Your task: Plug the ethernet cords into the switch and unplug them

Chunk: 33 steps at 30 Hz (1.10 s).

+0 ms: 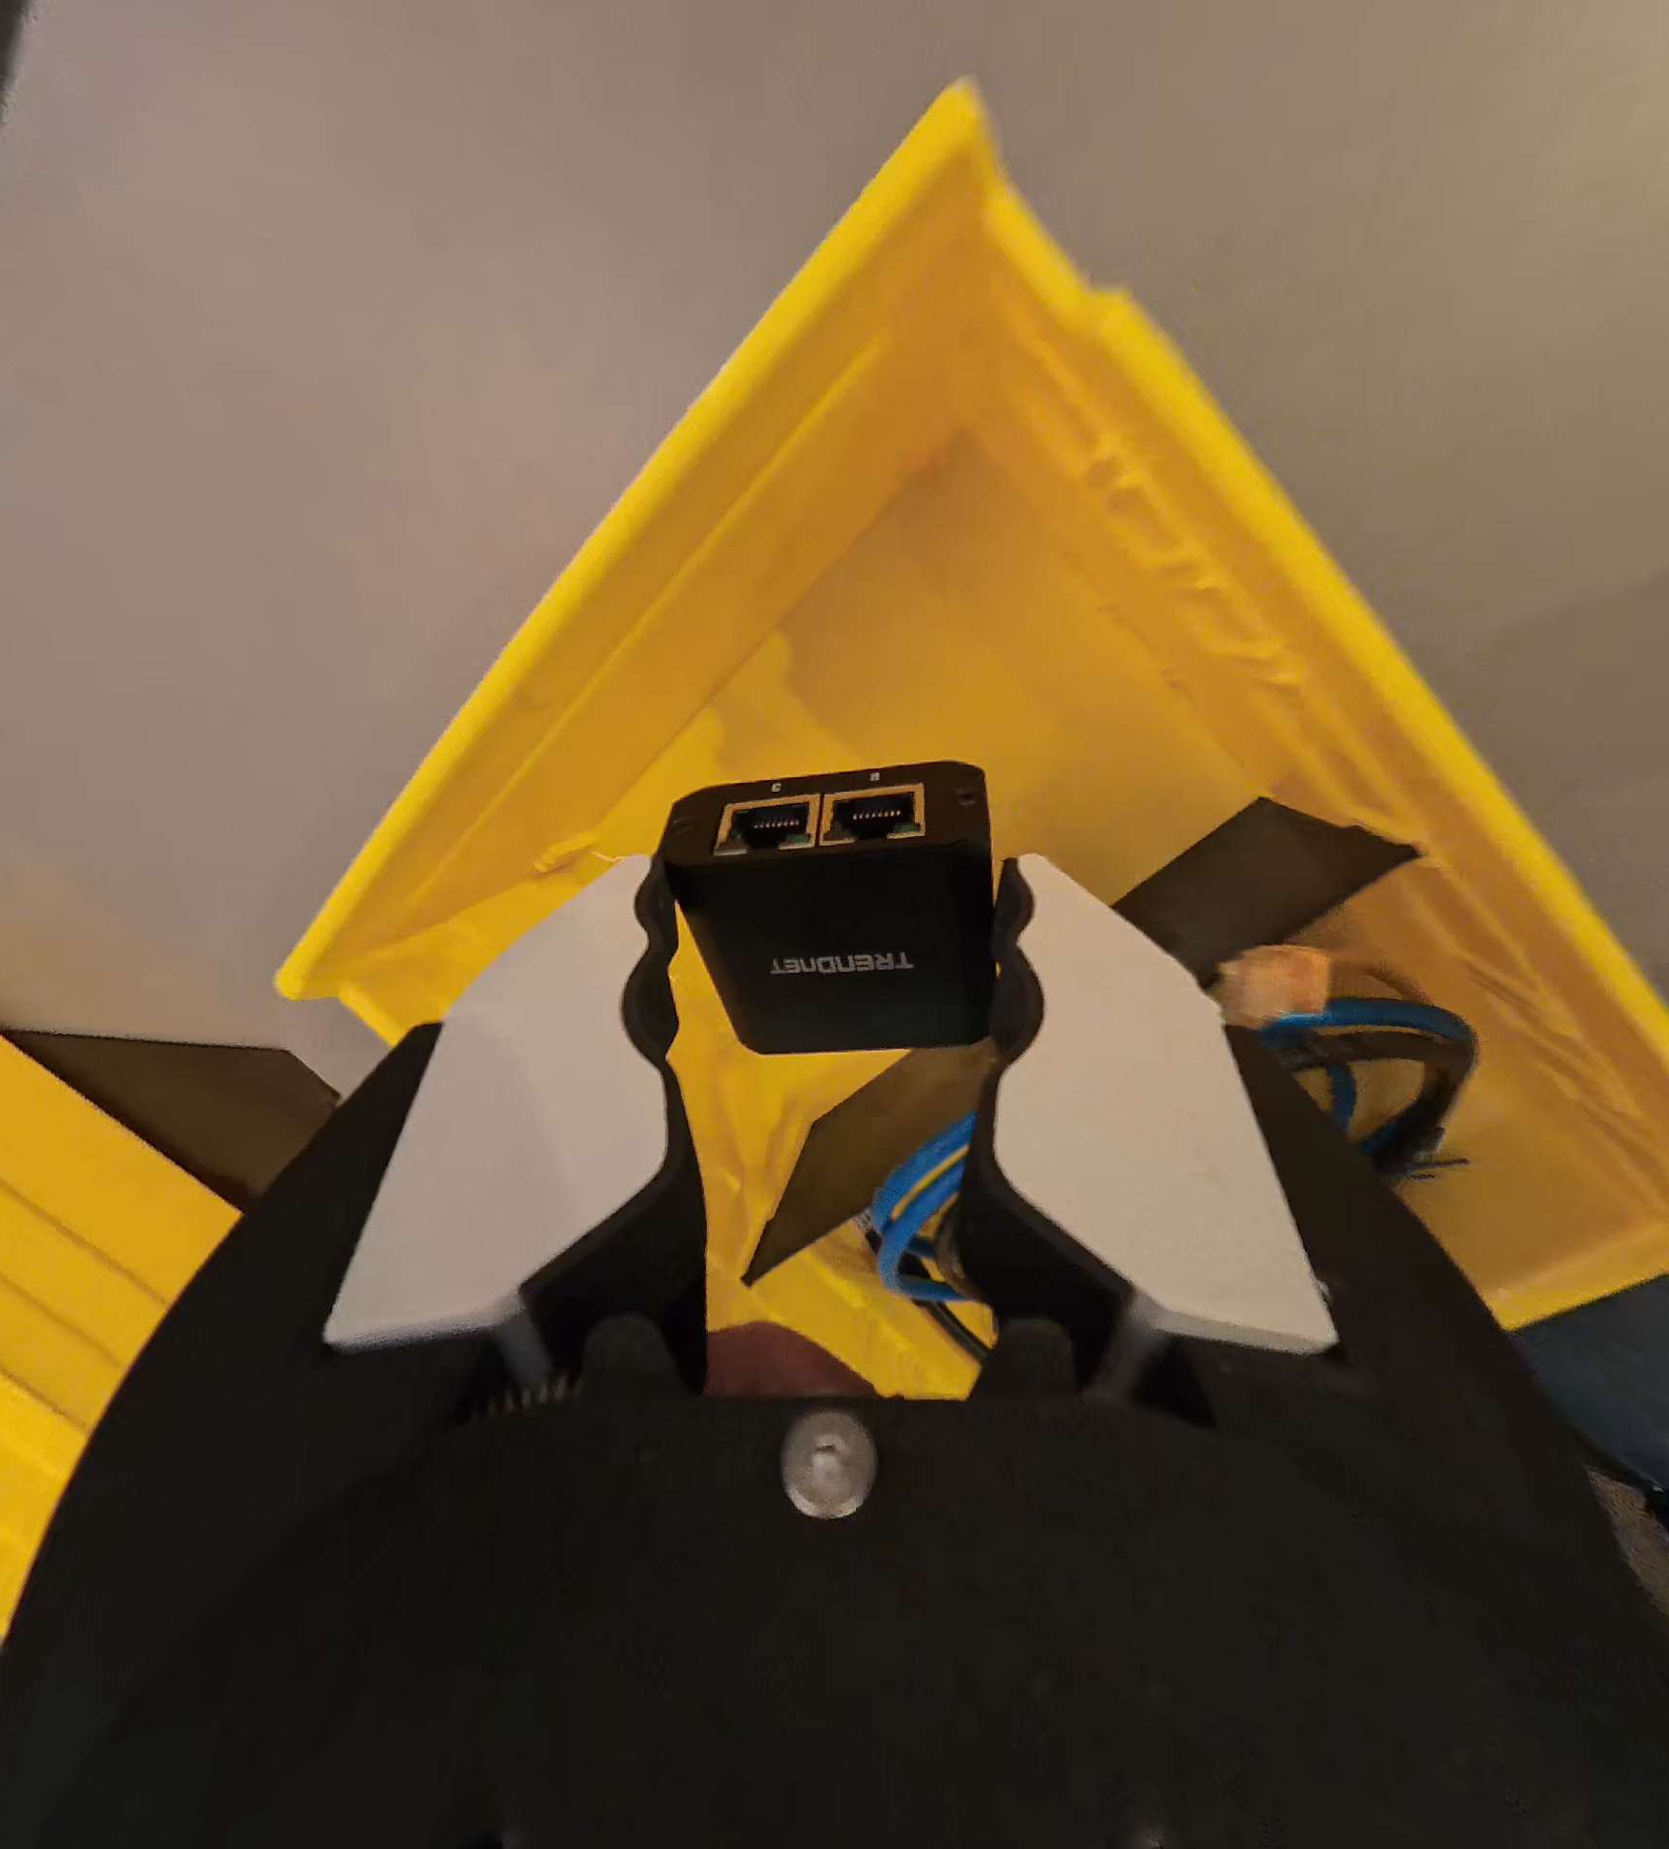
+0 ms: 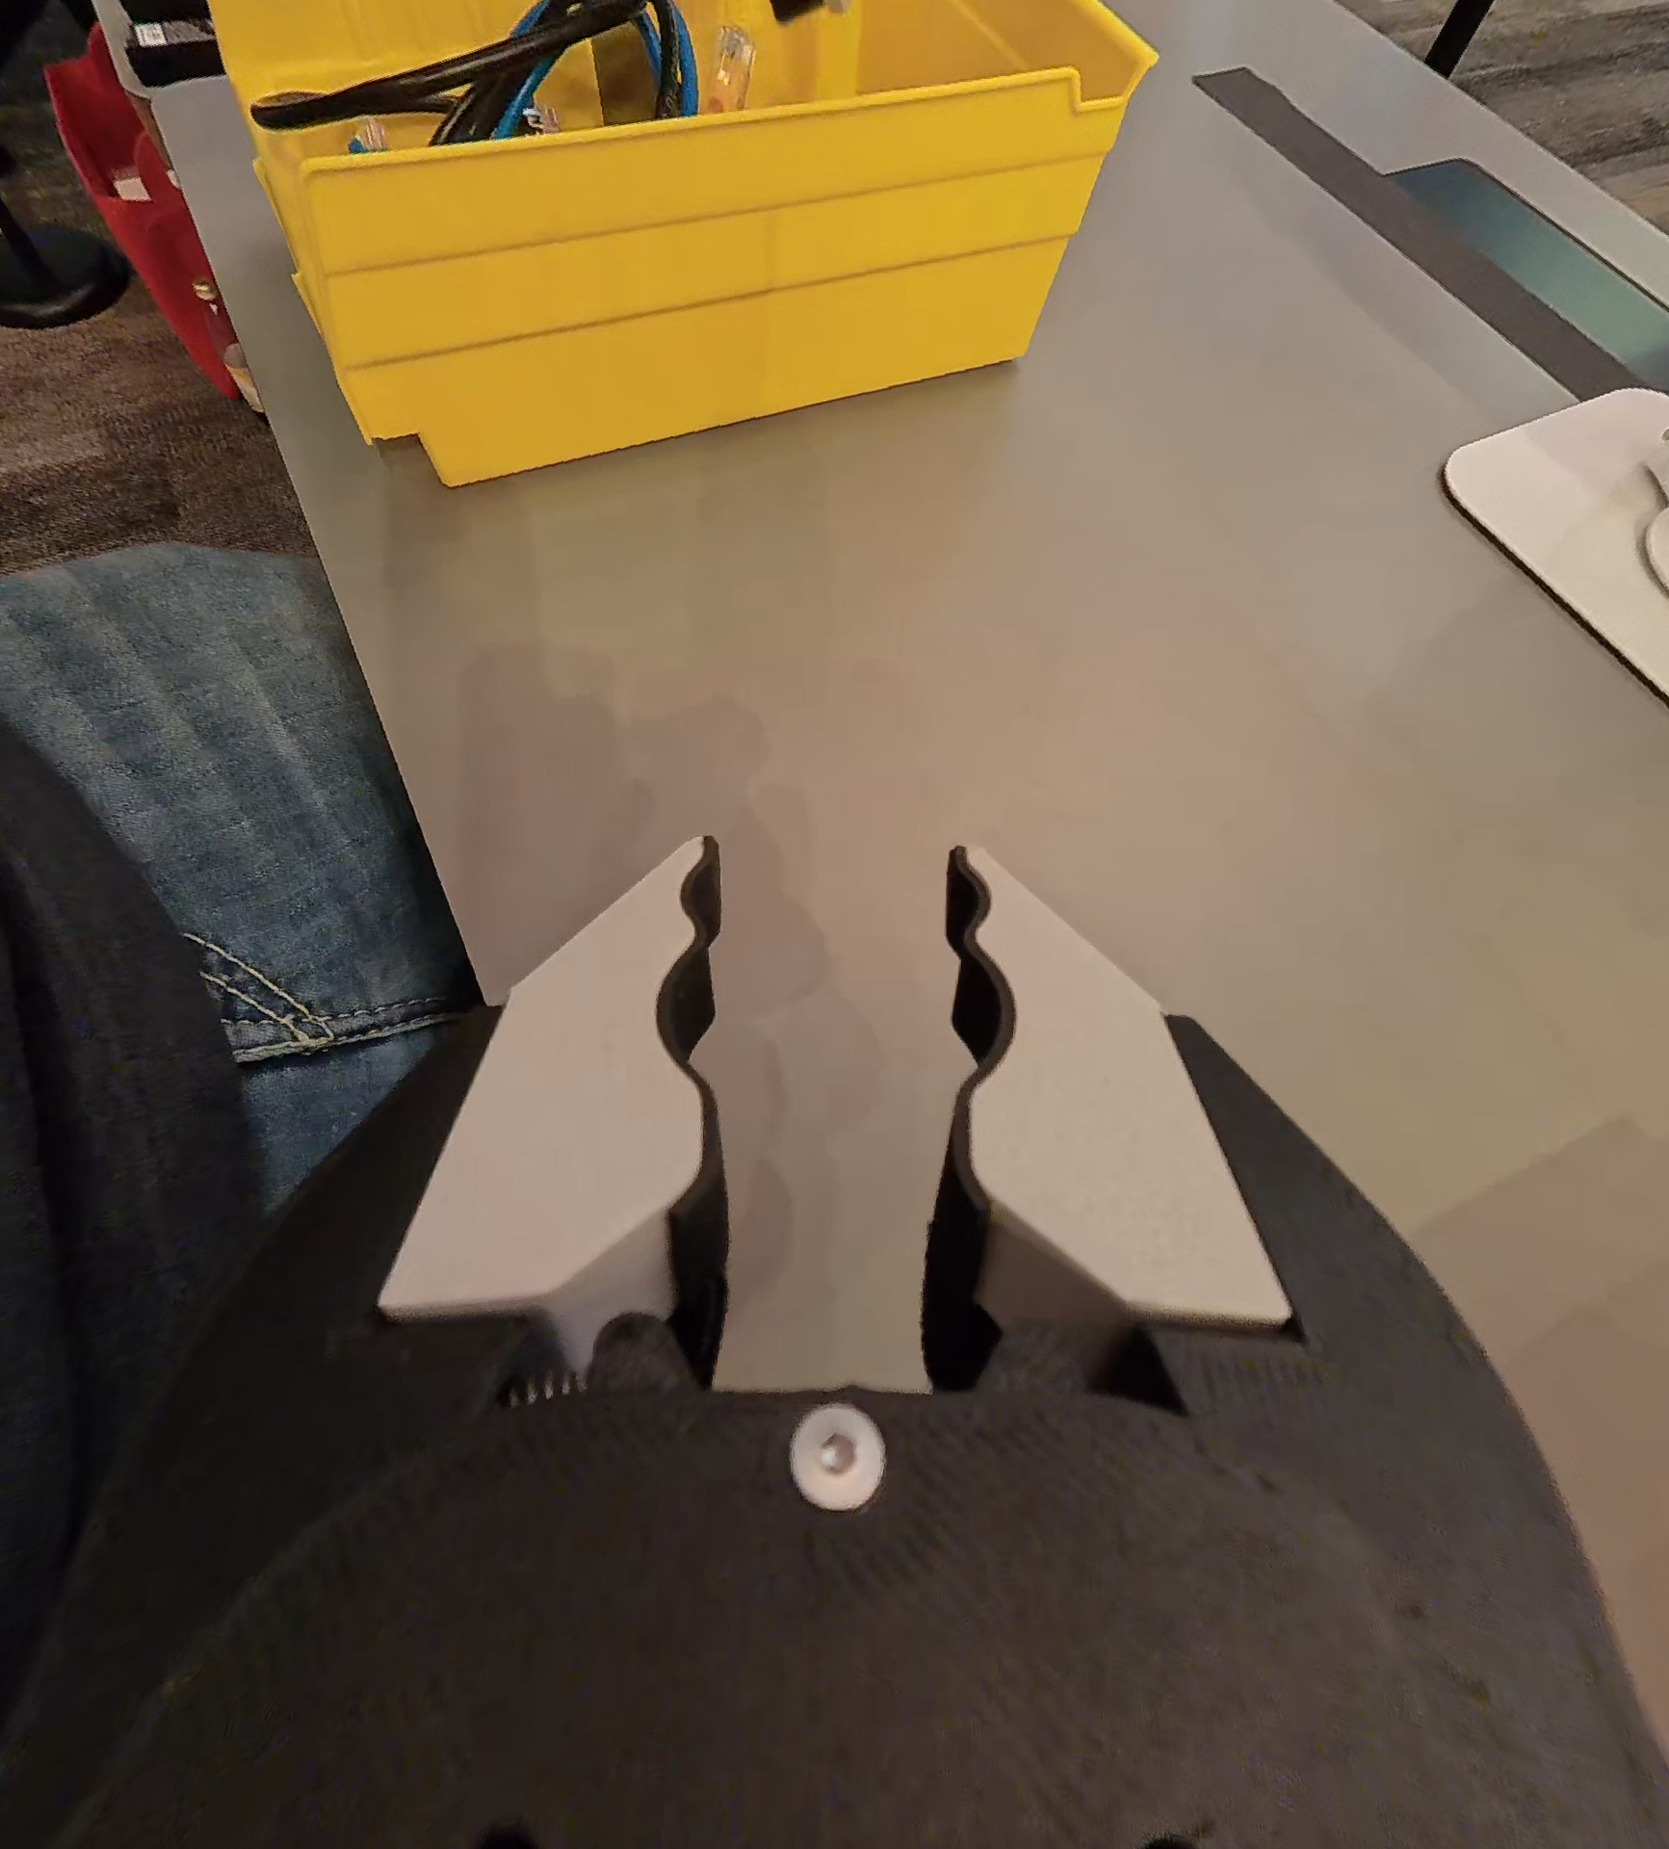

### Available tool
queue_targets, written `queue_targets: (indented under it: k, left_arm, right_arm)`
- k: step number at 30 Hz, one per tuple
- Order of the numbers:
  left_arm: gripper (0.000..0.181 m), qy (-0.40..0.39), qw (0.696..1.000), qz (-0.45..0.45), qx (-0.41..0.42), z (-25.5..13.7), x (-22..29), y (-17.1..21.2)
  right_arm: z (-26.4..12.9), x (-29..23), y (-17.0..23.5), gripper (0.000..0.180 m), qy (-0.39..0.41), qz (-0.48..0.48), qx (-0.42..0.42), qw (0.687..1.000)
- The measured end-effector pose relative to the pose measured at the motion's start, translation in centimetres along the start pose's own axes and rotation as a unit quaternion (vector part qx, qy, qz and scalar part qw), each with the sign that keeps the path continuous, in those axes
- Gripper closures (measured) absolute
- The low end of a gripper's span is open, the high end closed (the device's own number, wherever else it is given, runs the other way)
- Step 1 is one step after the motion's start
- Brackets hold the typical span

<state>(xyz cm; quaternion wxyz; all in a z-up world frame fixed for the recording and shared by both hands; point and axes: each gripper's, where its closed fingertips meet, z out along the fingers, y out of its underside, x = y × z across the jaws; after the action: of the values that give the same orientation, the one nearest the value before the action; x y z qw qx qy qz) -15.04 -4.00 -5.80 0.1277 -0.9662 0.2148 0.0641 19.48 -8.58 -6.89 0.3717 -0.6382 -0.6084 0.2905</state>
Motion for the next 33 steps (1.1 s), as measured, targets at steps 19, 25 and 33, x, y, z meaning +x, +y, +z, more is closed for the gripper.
queue_targets:
  k: [19,25,33]
  left_arm:
    - [0.120,0.028,0.973,0.228,0.021,-1.5,14.2,-12.5]
    - [0.120,0.055,0.958,0.282,-0.013,2.0,18.2,-14.3]
    - [0.120,0.091,0.947,0.306,-0.041,6.2,22.2,-16.0]
  right_arm:
    - [0.0,0.8,0.5,0.135,0.005,0.004,0.001,1.000]
    - [-0.3,1.1,0.4,0.135,0.008,0.005,0.006,1.000]
    - [-0.4,1.0,0.4,0.135,0.007,0.003,0.006,1.000]
